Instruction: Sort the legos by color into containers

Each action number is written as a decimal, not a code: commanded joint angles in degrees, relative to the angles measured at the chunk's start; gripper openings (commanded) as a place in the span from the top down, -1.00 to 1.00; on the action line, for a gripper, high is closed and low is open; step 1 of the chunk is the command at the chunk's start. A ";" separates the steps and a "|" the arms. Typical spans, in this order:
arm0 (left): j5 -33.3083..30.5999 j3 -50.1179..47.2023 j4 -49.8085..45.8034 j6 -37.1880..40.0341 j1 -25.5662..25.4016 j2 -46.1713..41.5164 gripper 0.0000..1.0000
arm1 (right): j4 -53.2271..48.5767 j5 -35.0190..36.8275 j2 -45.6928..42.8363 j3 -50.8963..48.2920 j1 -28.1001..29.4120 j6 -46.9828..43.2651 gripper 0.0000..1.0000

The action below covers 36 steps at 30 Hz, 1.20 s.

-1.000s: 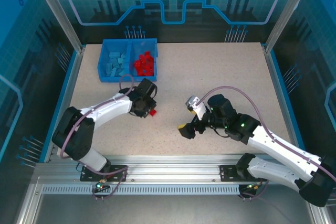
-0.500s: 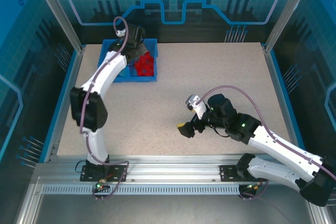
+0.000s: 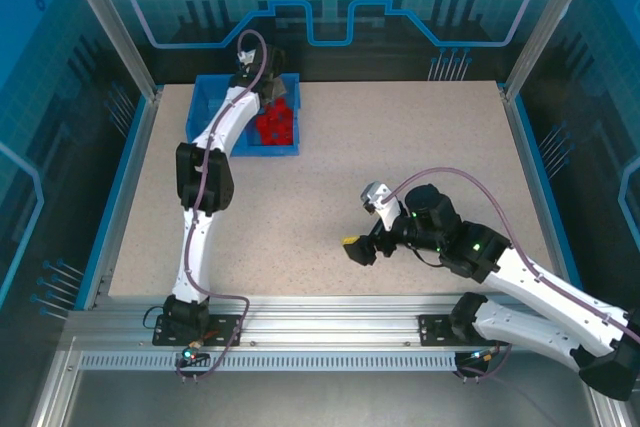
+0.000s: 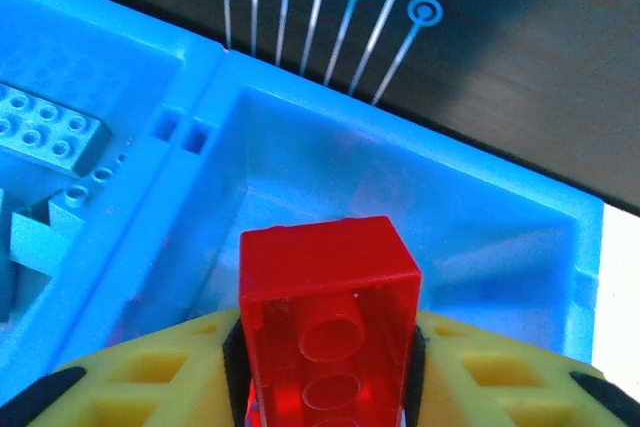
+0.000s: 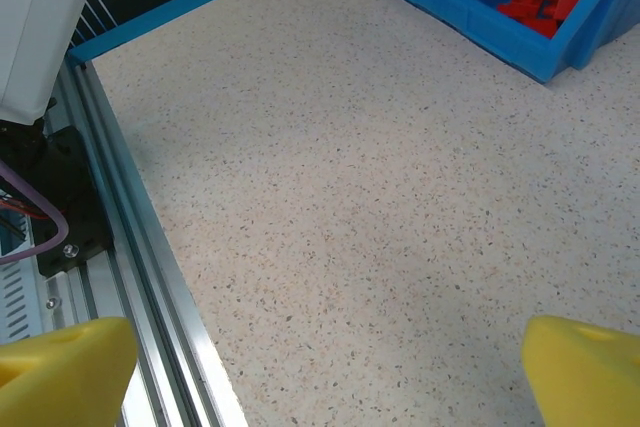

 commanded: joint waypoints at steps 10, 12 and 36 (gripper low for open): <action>2.37 -17.77 6.85 1.33 -0.05 -22.93 -0.31 | -0.20 5.94 -0.63 1.38 1.08 1.17 -1.00; 4.92 -30.09 12.47 0.12 -1.17 -33.55 -0.31 | 0.13 11.15 -1.34 0.77 1.02 1.52 -1.00; 1.00 -113.09 48.87 31.59 -7.02 -91.82 -0.97 | 37.21 24.48 8.60 -23.24 -43.73 -1.83 -1.00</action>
